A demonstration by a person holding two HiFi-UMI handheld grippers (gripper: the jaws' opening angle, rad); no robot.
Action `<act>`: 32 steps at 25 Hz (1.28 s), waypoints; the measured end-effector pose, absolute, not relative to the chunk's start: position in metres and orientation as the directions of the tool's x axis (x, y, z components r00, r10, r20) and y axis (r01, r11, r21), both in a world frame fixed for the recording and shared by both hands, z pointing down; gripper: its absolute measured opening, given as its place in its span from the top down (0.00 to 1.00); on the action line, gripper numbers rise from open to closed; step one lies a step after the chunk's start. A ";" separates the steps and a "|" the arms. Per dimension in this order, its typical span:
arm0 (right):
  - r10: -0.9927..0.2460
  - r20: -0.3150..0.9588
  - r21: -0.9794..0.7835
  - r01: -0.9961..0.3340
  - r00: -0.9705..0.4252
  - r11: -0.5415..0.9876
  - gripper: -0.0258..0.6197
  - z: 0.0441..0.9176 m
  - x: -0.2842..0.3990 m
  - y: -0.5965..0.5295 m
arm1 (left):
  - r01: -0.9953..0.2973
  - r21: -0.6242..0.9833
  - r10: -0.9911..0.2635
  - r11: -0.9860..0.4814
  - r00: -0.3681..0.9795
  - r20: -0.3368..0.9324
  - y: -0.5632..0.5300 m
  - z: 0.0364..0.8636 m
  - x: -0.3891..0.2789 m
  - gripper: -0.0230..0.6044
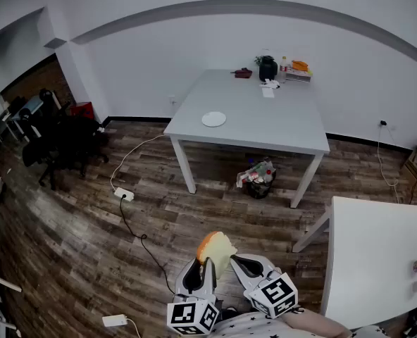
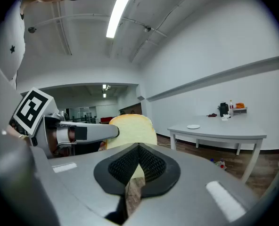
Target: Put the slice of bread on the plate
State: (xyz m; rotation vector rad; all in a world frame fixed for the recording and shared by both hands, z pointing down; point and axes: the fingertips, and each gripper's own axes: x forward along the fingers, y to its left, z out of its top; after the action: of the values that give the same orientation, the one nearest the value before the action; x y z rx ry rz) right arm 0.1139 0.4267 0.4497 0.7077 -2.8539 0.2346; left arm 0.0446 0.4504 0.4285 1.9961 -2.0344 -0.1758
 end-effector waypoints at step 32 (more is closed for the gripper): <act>-0.386 0.225 -0.064 -0.409 -0.894 0.910 0.96 0.443 0.008 0.150 | -0.942 0.305 -0.987 0.138 -0.107 0.118 0.191 0.431 -0.070 0.81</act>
State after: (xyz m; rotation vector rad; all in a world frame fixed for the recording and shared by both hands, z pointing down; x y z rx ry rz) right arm 0.0077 0.1499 0.4434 0.6035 -2.8650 0.1623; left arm -0.0702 0.1913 0.4309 1.8765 -2.1293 -0.2200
